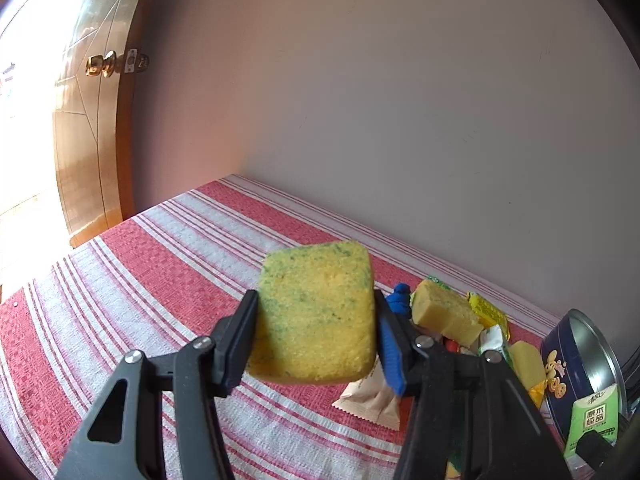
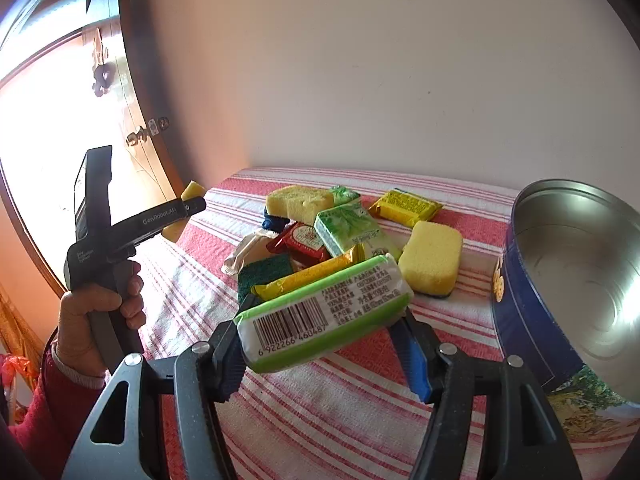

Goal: Organize objects
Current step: 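Grasp the yellow sponge with the left tool while the right grasps the green soap box, then carry both items over the tin and open both tools to drop them inside, then move both tools back toward the remaining items on the cloth, then grasp the green scouring pad with the left tool while the right grasps the yellow packet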

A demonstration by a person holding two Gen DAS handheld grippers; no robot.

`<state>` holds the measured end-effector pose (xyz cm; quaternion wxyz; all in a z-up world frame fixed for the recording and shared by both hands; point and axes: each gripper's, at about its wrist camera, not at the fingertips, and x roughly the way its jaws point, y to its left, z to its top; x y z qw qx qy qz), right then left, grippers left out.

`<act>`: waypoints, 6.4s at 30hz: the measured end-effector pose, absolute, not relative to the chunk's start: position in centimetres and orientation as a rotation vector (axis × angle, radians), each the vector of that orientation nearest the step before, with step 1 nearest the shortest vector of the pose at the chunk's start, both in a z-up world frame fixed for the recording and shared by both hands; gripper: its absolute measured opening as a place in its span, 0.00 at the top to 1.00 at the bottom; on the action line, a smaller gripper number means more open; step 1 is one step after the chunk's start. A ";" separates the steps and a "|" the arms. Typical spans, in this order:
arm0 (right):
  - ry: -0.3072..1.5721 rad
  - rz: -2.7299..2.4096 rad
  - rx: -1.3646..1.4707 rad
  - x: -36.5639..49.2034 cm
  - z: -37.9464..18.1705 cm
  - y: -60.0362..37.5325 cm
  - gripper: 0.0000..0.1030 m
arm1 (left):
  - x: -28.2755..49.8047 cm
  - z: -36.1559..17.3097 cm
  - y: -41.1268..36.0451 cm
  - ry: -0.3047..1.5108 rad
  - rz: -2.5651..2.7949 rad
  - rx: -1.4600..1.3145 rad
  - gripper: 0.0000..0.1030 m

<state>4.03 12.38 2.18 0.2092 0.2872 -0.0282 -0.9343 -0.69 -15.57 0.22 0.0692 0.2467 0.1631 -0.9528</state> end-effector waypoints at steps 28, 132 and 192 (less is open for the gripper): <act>-0.262 -3.169 0.931 1.2 2.2 34.5 0.36 | -0.5 3.1 14.6 0.021 -3.442 0.884 0.47; -0.273 -2.670 0.972 1.4 -0.8 8.3 0.13 | 0.0 1.2 -15.4 0.186 -2.761 0.788 0.03; 0.184 -2.554 1.189 1.3 -1.5 11.2 0.79 | 1.3 0.0 -6.9 -0.053 -2.916 0.871 0.03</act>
